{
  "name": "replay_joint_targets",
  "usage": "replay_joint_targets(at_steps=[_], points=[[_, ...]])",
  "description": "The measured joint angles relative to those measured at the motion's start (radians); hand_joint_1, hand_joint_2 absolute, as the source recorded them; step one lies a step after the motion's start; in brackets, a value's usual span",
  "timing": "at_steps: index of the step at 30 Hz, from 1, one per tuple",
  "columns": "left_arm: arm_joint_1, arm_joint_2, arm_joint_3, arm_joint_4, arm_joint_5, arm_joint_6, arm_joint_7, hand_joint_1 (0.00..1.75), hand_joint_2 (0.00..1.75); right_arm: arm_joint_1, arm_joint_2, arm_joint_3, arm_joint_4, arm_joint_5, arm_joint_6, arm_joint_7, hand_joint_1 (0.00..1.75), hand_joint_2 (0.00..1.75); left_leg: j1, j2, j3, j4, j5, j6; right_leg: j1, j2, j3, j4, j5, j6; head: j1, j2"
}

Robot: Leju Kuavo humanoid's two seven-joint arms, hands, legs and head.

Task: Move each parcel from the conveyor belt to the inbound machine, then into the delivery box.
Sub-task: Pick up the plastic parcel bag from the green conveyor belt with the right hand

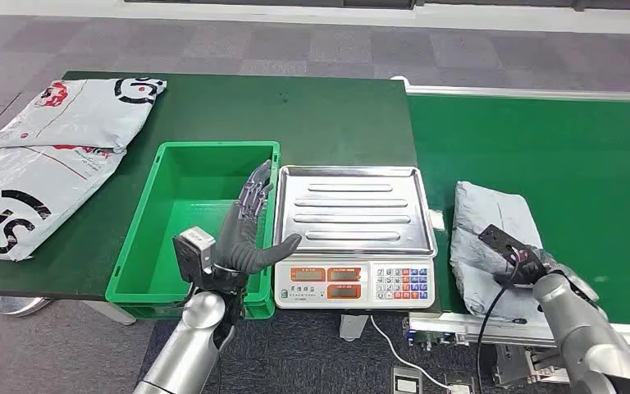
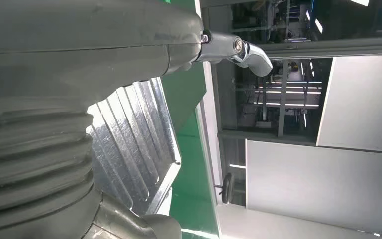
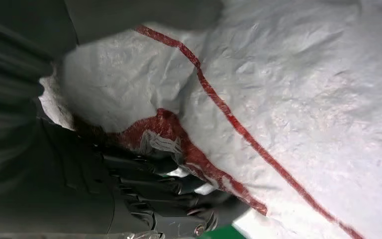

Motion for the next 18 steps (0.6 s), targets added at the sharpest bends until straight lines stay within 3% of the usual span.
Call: replay_joint_targets(at_steps=[9, 18], points=[[0.000, -0.001, 0.000, 0.000, 0.000, -0.002, 0.000, 0.00, 1.75, 0.003, -0.002, -0.013, 0.000, 0.001, 0.011, -0.008, 1.75, 1.75, 0.000, 0.000, 0.000, 0.000, 0.000, 0.000, 0.000, 0.000, 0.000, 0.000, 0.000, 0.000, 0.000, 0.000], [-0.002, -0.003, 0.000, 0.001, -0.004, -0.001, 0.000, 0.00, 1.75, 0.010, 0.005, -0.019, 0.000, 0.016, -0.004, -0.131, 1.75, 1.75, 0.000, 0.000, 0.000, 0.000, 0.000, 0.000, 0.000, 0.000, 0.000, 0.000, 0.000, 0.000, 0.000, 0.000]])
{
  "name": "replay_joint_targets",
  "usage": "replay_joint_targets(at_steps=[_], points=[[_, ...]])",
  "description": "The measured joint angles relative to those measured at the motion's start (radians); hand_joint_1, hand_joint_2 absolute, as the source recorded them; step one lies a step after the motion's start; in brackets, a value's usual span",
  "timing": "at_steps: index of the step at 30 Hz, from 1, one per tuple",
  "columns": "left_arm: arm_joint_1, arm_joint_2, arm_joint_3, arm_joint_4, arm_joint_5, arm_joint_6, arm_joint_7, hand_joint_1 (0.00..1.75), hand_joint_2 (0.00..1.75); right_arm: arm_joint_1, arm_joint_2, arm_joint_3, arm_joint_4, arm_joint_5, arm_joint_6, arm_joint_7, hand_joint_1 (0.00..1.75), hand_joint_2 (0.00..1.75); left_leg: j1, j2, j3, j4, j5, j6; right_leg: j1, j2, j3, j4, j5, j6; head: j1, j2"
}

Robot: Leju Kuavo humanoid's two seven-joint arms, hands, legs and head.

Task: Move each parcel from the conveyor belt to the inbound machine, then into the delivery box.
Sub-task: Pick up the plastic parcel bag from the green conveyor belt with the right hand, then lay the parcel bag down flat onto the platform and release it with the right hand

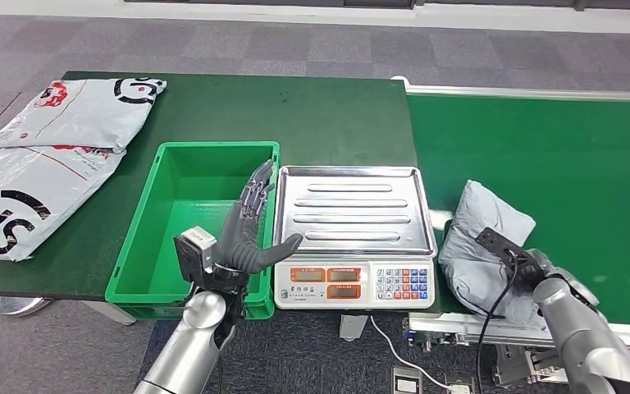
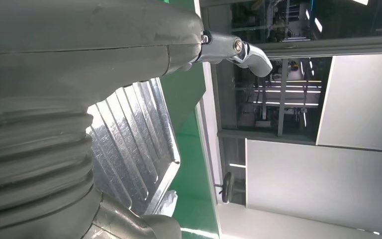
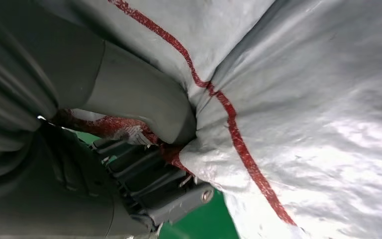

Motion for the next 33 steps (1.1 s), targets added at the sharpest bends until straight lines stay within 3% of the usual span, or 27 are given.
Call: replay_joint_targets(at_steps=[8, 13, 27, 33], points=[[0.022, 0.004, 0.000, -0.034, -0.006, 0.019, 0.000, 0.00, 1.75, -0.022, 0.045, -0.011, -0.064, -0.044, -0.308, -0.277, 1.75, 1.75, 0.000, 0.000, 0.000, 0.000, 0.001, 0.000, 0.000, 0.000, 0.000, 0.000, 0.000, 0.000, 0.000, 0.000], [0.042, 0.005, 0.008, -0.063, -0.017, 0.017, 0.000, 0.00, 1.75, 0.014, 0.091, -0.030, -0.265, -0.124, -0.508, -0.452, 1.75, 1.75, 0.000, -0.001, -0.001, 0.000, 0.001, 0.000, 0.000, -0.001, -0.001, 0.000, 0.000, 0.000, 0.000, 0.000], [0.043, 0.005, 0.017, -0.072, -0.017, 0.008, 0.000, 0.00, 1.75, 0.259, 0.190, -0.035, -0.870, -0.171, -0.679, -0.587, 1.75, 1.75, 0.000, -0.002, -0.001, 0.000, 0.000, 0.000, 0.000, -0.001, -0.001, 0.000, -0.001, 0.000, 0.000, 0.000], [0.042, 0.005, 0.017, -0.072, -0.016, 0.008, 0.000, 0.00, 1.75, 0.308, 0.206, -0.035, -0.988, -0.169, -0.682, -0.586, 1.75, 1.75, 0.000, -0.001, -0.001, 0.000, 0.000, 0.000, 0.000, -0.001, -0.001, 0.000, -0.001, 0.000, 0.000, 0.000]])
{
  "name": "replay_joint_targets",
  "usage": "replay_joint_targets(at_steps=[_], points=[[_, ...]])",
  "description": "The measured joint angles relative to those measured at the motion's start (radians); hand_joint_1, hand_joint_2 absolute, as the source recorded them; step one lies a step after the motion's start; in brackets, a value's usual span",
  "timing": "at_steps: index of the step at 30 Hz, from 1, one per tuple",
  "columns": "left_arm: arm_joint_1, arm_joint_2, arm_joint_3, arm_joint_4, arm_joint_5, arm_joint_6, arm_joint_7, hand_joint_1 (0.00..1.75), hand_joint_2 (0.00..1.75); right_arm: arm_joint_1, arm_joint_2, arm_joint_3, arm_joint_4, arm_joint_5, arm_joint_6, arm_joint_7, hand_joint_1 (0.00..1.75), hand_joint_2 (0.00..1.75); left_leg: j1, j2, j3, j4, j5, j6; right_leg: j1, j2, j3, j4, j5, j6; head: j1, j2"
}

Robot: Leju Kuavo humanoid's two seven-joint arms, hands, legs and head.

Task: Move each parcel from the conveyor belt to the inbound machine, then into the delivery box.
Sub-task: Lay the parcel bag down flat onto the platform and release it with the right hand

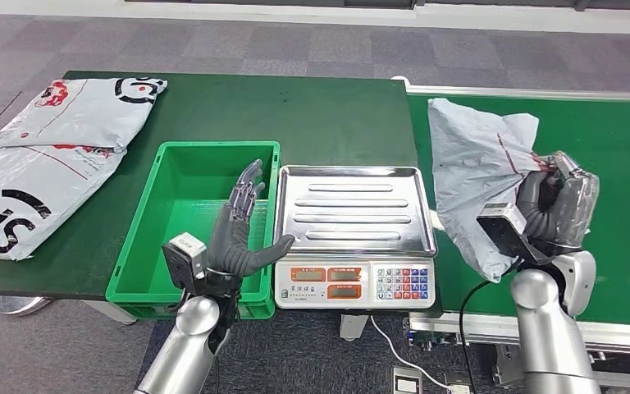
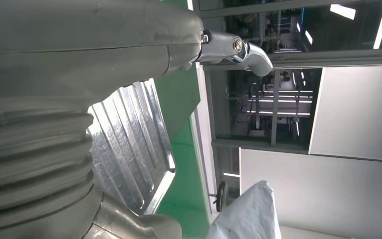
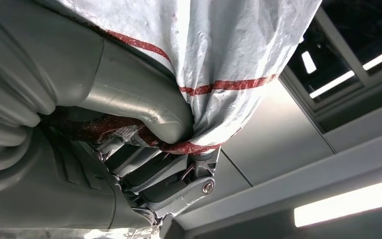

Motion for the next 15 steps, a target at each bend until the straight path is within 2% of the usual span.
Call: replay_joint_targets(at_steps=[6, 11, 15], points=[[-0.001, 0.000, 0.000, 0.000, 0.002, 0.001, 0.000, 0.00, 1.75, 0.020, 0.009, 0.007, -0.053, 0.024, -0.013, -0.019, 1.75, 1.75, 0.000, 0.000, 0.000, 0.000, 0.000, 0.000, 0.000, 0.000, 0.000, 0.000, 0.000, 0.000, 0.000, 0.000], [-0.013, 0.000, 0.000, 0.002, 0.009, -0.001, 0.000, 0.00, 1.75, 0.023, 0.016, 0.073, -0.050, 0.319, -0.002, 0.092, 1.75, 1.75, 0.001, 0.002, 0.000, 0.000, 0.000, 0.000, 0.001, 0.002, 0.000, 0.000, 0.000, 0.000, 0.000, 0.000], [-0.026, 0.000, 0.000, 0.011, 0.011, -0.012, 0.000, 0.00, 1.75, -0.008, 0.017, 0.142, 0.070, 0.397, 0.105, 0.149, 1.75, 1.75, 0.001, 0.002, 0.000, 0.000, 0.000, 0.000, 0.001, 0.001, 0.000, 0.000, 0.000, 0.000, 0.000, 0.000]])
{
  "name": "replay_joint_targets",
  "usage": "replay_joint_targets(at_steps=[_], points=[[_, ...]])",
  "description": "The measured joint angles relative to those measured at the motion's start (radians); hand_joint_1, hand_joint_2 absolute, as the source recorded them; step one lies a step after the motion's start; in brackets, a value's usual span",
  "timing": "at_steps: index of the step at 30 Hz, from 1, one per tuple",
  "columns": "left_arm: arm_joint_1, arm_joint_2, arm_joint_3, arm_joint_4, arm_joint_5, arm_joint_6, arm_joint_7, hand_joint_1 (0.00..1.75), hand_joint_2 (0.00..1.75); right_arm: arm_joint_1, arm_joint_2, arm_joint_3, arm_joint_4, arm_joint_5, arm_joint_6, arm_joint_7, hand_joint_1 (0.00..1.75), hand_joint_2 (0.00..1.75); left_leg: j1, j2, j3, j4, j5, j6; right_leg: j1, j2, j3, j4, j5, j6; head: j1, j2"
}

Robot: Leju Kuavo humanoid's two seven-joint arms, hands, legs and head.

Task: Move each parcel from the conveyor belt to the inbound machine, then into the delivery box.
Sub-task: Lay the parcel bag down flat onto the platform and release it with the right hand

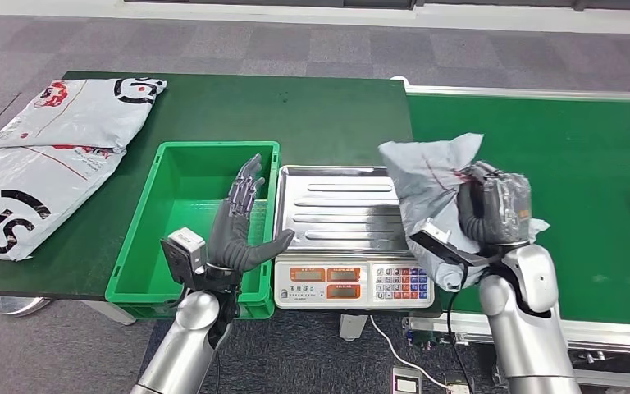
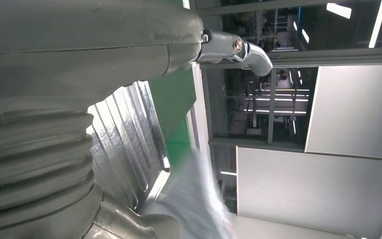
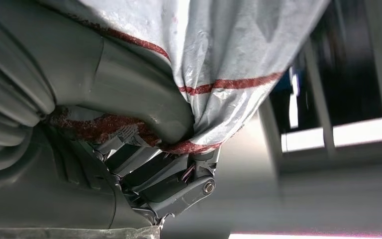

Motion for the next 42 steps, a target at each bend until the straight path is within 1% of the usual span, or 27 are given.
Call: replay_joint_targets(at_steps=[3, 6, 10, 15, 19, 24, 28, 32, 36, 37, 40, 41, 42], points=[[-0.011, 0.000, 0.000, 0.006, 0.001, -0.009, 0.000, 0.00, 1.75, -0.035, 0.003, 0.038, 0.124, 0.014, 0.069, 0.032, 1.75, 1.75, 0.000, 0.000, 0.000, 0.000, 0.000, 0.000, 0.000, 0.000, 0.000, 0.000, 0.000, 0.000, 0.000, 0.000], [-0.021, 0.000, -0.001, 0.013, 0.008, -0.015, 0.000, 0.00, 1.75, -0.085, 0.013, 0.063, 0.268, 0.008, 0.079, 0.029, 1.75, 1.75, 0.000, 0.000, 0.000, 0.000, 0.000, 0.000, 0.000, 0.000, 0.000, 0.000, 0.001, 0.000, 0.000, 0.000], [-0.026, -0.002, -0.002, 0.020, 0.011, -0.022, 0.000, 0.00, 1.75, -0.126, 0.027, 0.076, 0.399, -0.017, 0.061, -0.014, 1.75, 1.75, 0.000, 0.000, 0.000, 0.000, 0.000, 0.000, 0.000, 0.000, 0.000, 0.000, 0.001, 0.000, 0.000, 0.000], [-0.029, -0.003, -0.002, 0.028, 0.009, -0.029, 0.000, 0.00, 1.75, -0.134, 0.032, 0.105, 0.442, -0.065, 0.037, -0.083, 1.75, 1.75, 0.000, 0.002, 0.001, 0.000, 0.000, 0.000, 0.000, 0.002, 0.000, 0.000, 0.001, 0.000, 0.000, 0.000], [-0.030, -0.003, -0.002, 0.033, 0.009, -0.029, 0.000, 0.00, 1.75, -0.098, 0.034, 0.130, 0.397, -0.147, -0.012, -0.153, 1.75, 1.75, 0.000, 0.002, 0.001, 0.000, 0.000, 0.000, 0.000, 0.002, 0.000, 0.000, 0.001, 0.000, 0.000, 0.000], [-0.031, -0.003, -0.002, 0.038, 0.011, -0.023, 0.000, 0.00, 1.75, -0.004, 0.035, 0.170, 0.221, -0.265, -0.085, -0.249, 1.75, 1.75, 0.000, 0.002, 0.001, 0.000, 0.000, -0.001, 0.000, 0.002, 0.000, 0.000, 0.000, 0.000, 0.000, 0.000], [-0.031, -0.003, -0.002, 0.039, 0.015, -0.016, 0.000, 0.00, 1.75, 0.055, 0.035, 0.206, 0.091, -0.314, -0.113, -0.281, 1.75, 1.75, 0.000, 0.002, 0.001, 0.000, -0.001, -0.001, 0.000, 0.002, -0.001, 0.000, 0.000, -0.001, 0.000, 0.000], [-0.032, -0.003, -0.002, 0.039, 0.015, -0.015, 0.000, 0.00, 1.75, 0.084, 0.035, 0.229, 0.020, -0.318, -0.118, -0.284, 1.75, 1.75, 0.000, 0.002, 0.001, 0.000, -0.001, -0.001, 0.000, 0.002, -0.001, 0.000, 0.000, -0.001, 0.000, 0.000], [-0.034, -0.003, -0.002, 0.040, 0.016, -0.013, 0.000, 0.00, 1.75, 0.093, 0.035, 0.243, -0.008, -0.306, -0.124, -0.271, 1.75, 1.75, 0.000, 0.002, 0.001, 0.000, -0.001, -0.001, 0.000, 0.002, -0.001, 0.000, 0.000, -0.001, 0.000, 0.000], [-0.035, -0.003, -0.002, 0.040, 0.017, -0.010, 0.000, 0.00, 1.75, 0.093, 0.034, 0.245, -0.008, -0.297, -0.125, -0.259, 1.66, 1.75, 0.000, 0.002, 0.001, 0.000, -0.001, -0.001, 0.000, 0.002, 0.000, 0.000, 0.000, -0.001, 0.000, 0.000], [-0.037, -0.003, -0.002, 0.041, 0.020, -0.004, 0.000, 0.00, 1.75, 0.085, 0.031, 0.256, 0.001, -0.236, -0.118, -0.194, 1.22, 1.75, 0.000, 0.002, 0.001, 0.000, 0.000, -0.001, 0.000, 0.002, 0.000, 0.000, 0.000, -0.001, 0.000, 0.000], [-0.037, -0.003, -0.002, 0.041, 0.021, -0.003, 0.000, 0.00, 1.75, 0.079, 0.029, 0.261, 0.010, -0.206, -0.109, -0.164, 1.27, 1.75, 0.000, 0.002, 0.001, 0.000, 0.000, -0.001, 0.000, 0.002, 0.000, 0.000, 0.000, -0.001, 0.000, 0.000], [-0.038, -0.003, -0.003, 0.041, 0.021, -0.002, 0.000, 0.00, 1.75, 0.070, 0.027, 0.268, 0.023, -0.174, -0.092, -0.127, 1.41, 1.75, 0.000, 0.002, 0.001, 0.000, 0.000, -0.001, 0.000, 0.002, 0.000, 0.000, 0.000, -0.001, 0.000, 0.000]])
